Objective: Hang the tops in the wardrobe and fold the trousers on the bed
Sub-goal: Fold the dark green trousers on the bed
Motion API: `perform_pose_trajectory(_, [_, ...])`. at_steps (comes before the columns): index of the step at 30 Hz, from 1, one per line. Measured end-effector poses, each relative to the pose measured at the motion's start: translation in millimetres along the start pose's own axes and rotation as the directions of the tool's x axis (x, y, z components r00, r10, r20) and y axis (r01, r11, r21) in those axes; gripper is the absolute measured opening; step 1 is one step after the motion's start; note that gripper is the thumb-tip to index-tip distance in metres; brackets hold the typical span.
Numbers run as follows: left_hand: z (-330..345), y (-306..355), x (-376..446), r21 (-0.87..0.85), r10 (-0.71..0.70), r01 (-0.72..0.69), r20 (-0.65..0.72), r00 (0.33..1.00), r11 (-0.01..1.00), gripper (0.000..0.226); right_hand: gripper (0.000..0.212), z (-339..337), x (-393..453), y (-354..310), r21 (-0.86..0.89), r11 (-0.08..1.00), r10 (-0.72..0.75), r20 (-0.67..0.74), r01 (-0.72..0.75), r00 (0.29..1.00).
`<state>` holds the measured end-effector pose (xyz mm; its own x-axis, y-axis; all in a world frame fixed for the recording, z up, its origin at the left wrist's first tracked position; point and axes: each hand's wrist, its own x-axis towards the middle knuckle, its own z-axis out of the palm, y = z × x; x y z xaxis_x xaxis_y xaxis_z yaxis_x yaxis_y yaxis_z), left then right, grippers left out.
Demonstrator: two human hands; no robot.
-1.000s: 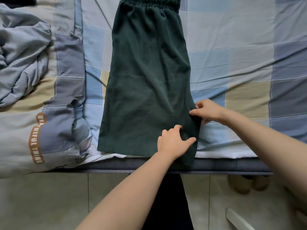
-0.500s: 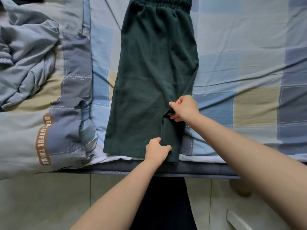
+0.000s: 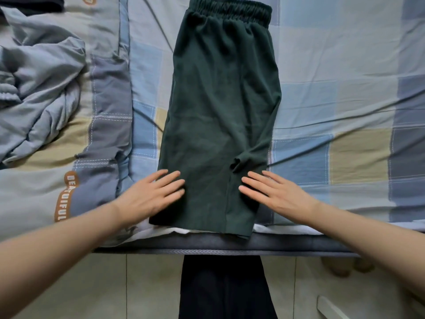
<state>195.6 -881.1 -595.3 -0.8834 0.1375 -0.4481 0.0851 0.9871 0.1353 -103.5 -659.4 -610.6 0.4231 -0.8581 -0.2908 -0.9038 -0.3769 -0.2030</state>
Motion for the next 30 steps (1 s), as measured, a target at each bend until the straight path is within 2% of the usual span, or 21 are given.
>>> perform_pose_trajectory(1, [4, -16, -6, 0.071, 0.045, -0.051, 0.091, 0.995, 0.996, 0.068, 0.062, 2, 1, 0, -0.029, 0.999, -0.017, 0.016, 0.017, 1.000])
perform_pose_trajectory(2, [8, -30, -8, 0.126, 0.077, -0.096, 0.153, 0.985, 0.987, 0.074, 0.063, 5, 7, 0, -0.058, 0.998, -0.018, 0.019, 0.019, 1.000])
perform_pose_trajectory(5, [22, -46, 1, 0.202, 0.110, -0.149, 0.192, 0.975, 0.968, 0.075, 0.055, 13, 26, 5, -0.101, 0.995, 0.006, 0.035, -0.003, 0.999])
perform_pose_trajectory(8, [32, -47, 15, 0.132, 0.125, -0.158, 0.226, 0.966, 0.979, 0.071, 0.052, 15, 36, 9, -0.092, 0.996, 0.020, 0.107, -0.011, 0.994])
perform_pose_trajectory(12, [32, -48, 18, 0.076, 0.110, -0.124, 0.164, 0.980, 0.989, 0.065, 0.059, 6, 36, 17, 0.061, 0.998, 0.010, 0.234, -0.025, 0.972])
perform_pose_trajectory(13, [31, -44, 18, 0.011, 0.086, -0.089, 0.164, 0.983, 0.996, 0.066, 0.059, 2, 36, 20, 0.186, 0.981, 0.001, 0.272, -0.054, 0.962])
perform_pose_trajectory(14, [26, -42, 19, -0.152, 0.029, 0.001, 0.195, 0.980, 0.988, 0.071, 0.056, -4, 35, 23, 0.374, 0.916, 0.024, 0.309, -0.145, 0.951])
perform_pose_trajectory(15, [20, -40, 23, -0.399, -0.072, 0.147, 0.198, 0.978, 0.905, 0.073, 0.049, -11, 34, 27, 0.577, 0.768, 0.098, 0.321, -0.276, 0.942])
perform_pose_trajectory(16, [11, -41, 28, -0.647, -0.246, 0.306, 0.185, 0.951, 0.698, 0.061, 0.038, -19, 34, 33, 0.743, 0.546, 0.236, 0.308, -0.388, 0.922])
perform_pose_trajectory(17, [1, -44, 35, -0.817, -0.433, 0.400, 0.209, 0.877, 0.416, 0.034, 0.031, -25, 33, 41, 0.850, 0.291, 0.389, 0.315, -0.440, 0.866])
perform_pose_trajectory(18, [-8, -51, 40, -0.902, -0.570, 0.408, 0.265, 0.778, 0.138, 0.026, 0.037, -31, 32, 48, 0.894, 0.049, 0.507, 0.363, -0.446, 0.782])
perform_pose_trajectory(19, [-11, -58, 46, -0.920, -0.622, 0.382, 0.352, 0.700, -0.091, 0.034, 0.042, -33, 30, 54, 0.894, -0.163, 0.565, 0.431, -0.418, 0.704])
perform_pose_trajectory(20, [-12, -62, 51, -0.899, -0.612, 0.327, 0.437, 0.659, -0.290, 0.039, 0.046, -31, 28, 59, 0.875, -0.300, 0.595, 0.483, -0.379, 0.642])
perform_pose_trajectory(21, [-10, -64, 54, -0.870, -0.590, 0.271, 0.482, 0.648, -0.413, 0.041, 0.049, -28, 28, 62, 0.858, -0.367, 0.616, 0.514, -0.360, 0.597])
perform_pose_trajectory(22, [-8, -62, 58, -0.853, -0.587, 0.245, 0.500, 0.636, -0.460, 0.041, 0.050, -26, 28, 64, 0.845, -0.380, 0.634, 0.534, -0.377, 0.559])
perform_pose_trajectory(24, [0, -52, 62, -0.880, -0.623, 0.285, 0.471, 0.624, -0.380, 0.030, 0.052, -17, 28, 62, 0.832, -0.331, 0.677, 0.538, -0.446, 0.502])
perform_pose_trajectory(26, [11, -40, 63, -0.914, -0.702, 0.280, 0.405, 0.586, -0.294, 0.006, 0.050, -4, 24, 56, 0.831, -0.291, 0.696, 0.524, -0.475, 0.491])
perform_pose_trajectory(28, [12, -30, 62, -0.918, -0.755, 0.241, 0.396, 0.522, -0.315, 0.025, 0.043, 0, 21, 49, 0.850, -0.246, 0.730, 0.479, -0.466, 0.488])
perform_pose_trajectory(30, [13, -16, 60, -0.888, -0.737, 0.260, 0.459, 0.496, -0.379, 0.031, 0.032, 2, 14, 38, 0.866, -0.266, 0.752, 0.460, -0.423, 0.471])
